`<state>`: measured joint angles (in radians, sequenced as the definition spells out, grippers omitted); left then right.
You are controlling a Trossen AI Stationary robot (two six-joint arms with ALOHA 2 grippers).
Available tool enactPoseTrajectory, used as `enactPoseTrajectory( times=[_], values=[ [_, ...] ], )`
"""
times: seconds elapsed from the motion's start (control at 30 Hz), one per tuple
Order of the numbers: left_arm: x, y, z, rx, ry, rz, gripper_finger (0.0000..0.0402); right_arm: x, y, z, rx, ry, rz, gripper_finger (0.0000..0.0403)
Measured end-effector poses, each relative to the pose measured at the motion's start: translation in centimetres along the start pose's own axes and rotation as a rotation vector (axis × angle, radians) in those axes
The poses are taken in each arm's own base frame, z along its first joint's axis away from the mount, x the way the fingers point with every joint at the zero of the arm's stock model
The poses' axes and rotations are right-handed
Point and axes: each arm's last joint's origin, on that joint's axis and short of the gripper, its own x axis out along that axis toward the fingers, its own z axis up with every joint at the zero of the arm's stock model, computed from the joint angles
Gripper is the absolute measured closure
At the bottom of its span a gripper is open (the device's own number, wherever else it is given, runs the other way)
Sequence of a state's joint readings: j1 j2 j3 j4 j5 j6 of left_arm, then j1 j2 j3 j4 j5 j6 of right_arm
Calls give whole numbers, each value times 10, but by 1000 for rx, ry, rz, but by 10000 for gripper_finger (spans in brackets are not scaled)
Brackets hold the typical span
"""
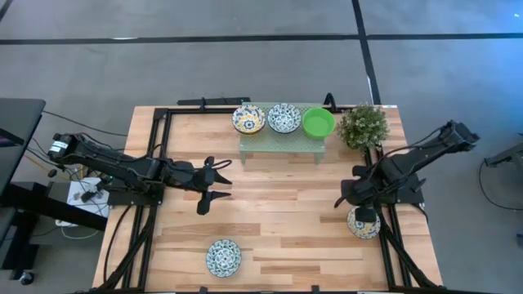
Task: Pick & Place Mini bowls
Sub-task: Stack the yellow patterned bowl on top of the other yellow patterned bowls on the shelf
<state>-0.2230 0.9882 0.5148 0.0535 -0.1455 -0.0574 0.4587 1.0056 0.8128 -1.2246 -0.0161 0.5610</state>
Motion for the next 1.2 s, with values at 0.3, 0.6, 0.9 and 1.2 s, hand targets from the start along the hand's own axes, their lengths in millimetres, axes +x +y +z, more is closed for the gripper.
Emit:
enactPoseTrajectory(
  times=[0.3,0.6,0.9,1.2],
  values=[
    [0,0,0,22,0,0,221,12,16,1,-73,68,-20,359],
    [0,0,1,82,-8,0,221,28,14,12,51,148,-119,364],
    [0,0,1,81,-16,8,221,35,13,14,45,233,-141,366],
    [0,1,2,79,-23,51,221,25,12,-2,62,338,-138,345]
  ],
)
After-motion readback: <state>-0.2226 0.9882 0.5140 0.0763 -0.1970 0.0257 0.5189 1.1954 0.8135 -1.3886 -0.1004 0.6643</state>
